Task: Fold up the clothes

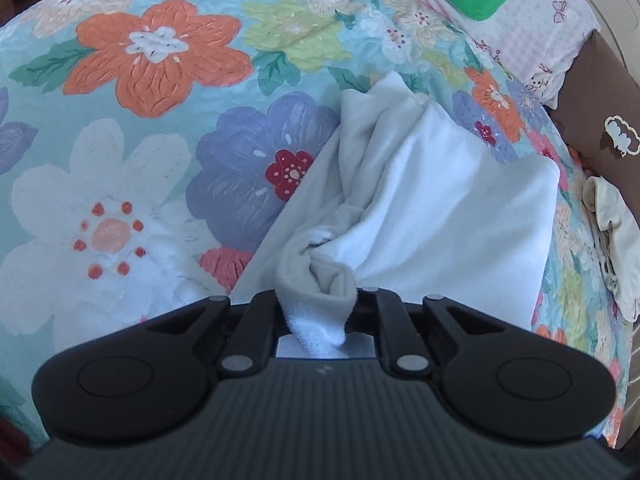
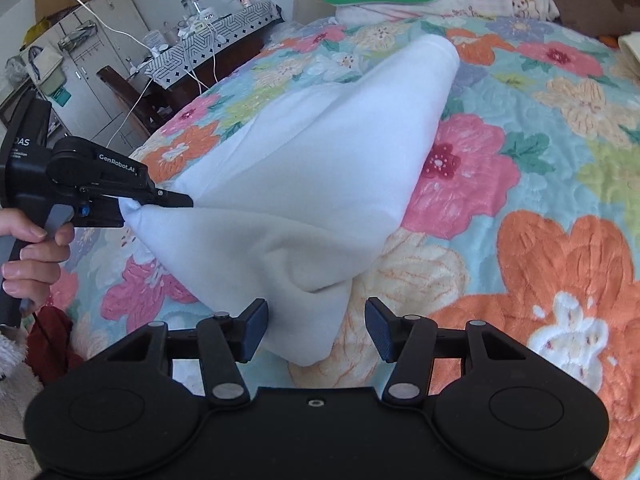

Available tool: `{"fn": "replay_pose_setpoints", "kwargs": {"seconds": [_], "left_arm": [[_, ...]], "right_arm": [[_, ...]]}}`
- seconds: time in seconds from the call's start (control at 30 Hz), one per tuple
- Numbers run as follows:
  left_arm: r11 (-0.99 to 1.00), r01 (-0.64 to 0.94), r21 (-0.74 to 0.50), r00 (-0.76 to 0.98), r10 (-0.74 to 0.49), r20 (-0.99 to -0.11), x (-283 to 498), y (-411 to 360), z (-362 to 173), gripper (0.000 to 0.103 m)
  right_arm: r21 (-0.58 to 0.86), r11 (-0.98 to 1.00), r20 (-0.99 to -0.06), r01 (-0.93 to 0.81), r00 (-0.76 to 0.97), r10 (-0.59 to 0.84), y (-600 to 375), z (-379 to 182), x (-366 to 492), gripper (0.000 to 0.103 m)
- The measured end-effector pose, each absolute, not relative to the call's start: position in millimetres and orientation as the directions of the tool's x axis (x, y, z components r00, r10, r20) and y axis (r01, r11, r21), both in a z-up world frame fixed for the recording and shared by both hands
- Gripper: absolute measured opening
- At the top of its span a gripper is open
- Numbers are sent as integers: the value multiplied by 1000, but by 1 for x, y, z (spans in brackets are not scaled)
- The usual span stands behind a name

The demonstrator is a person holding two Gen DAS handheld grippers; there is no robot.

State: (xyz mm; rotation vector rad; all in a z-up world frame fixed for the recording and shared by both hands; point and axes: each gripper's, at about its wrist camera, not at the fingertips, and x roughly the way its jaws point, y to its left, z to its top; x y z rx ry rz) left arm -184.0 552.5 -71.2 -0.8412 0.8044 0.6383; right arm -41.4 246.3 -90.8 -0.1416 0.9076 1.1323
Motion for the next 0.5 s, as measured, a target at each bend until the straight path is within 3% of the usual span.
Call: {"fn": "replay_pose_setpoints", "kwargs": {"seconds": [0.17,0.5], "left_arm": [[507,-762,-402,545,168,-822,-184,554,-71,10],[462,-770,-440,538,100,-837,-197,564,-74,18]], "right_arm": [[335,427,-644,-840,126,754,258,-78,-33,59],[264,372,-721,-890,74,689,270,-105,-56,62]]}}
